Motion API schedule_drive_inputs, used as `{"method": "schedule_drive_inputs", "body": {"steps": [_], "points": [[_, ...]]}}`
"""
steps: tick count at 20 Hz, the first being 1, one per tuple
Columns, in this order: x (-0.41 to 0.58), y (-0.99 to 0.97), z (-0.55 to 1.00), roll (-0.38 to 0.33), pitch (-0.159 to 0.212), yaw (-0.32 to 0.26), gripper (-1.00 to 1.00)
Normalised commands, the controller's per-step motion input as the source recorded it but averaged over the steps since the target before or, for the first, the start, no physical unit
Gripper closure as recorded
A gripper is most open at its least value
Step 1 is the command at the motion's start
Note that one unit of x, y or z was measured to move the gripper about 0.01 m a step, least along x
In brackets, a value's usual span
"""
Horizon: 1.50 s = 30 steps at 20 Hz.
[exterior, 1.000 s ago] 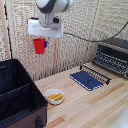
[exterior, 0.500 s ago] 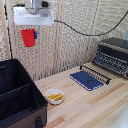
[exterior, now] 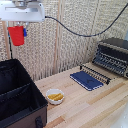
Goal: Kindly spot and seek the red cup placed ahead of you. Cautiously adjust your gripper towards the red cup, gripping it gently. Find the after-storage area of the caddy. Relocate the red cup in your grip over the rear portion and softly release it into the compartment.
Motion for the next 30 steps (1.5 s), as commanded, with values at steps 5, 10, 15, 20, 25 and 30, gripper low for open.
{"method": "schedule_drive_inputs", "body": {"steps": [5,10,15,20,25,30], "points": [[0.049,0.58,-0.21,-0.056,0.0,0.106,1.0],[0.095,0.46,-0.39,-0.049,0.0,0.121,1.0],[0.132,0.34,-0.46,-0.074,-0.001,0.113,1.0],[0.179,0.22,-0.36,-0.101,-0.073,0.109,1.0],[0.253,0.0,0.01,-0.06,-0.083,0.229,-1.0],[0.248,-0.11,0.11,-0.011,-0.001,0.278,-1.0]]}}
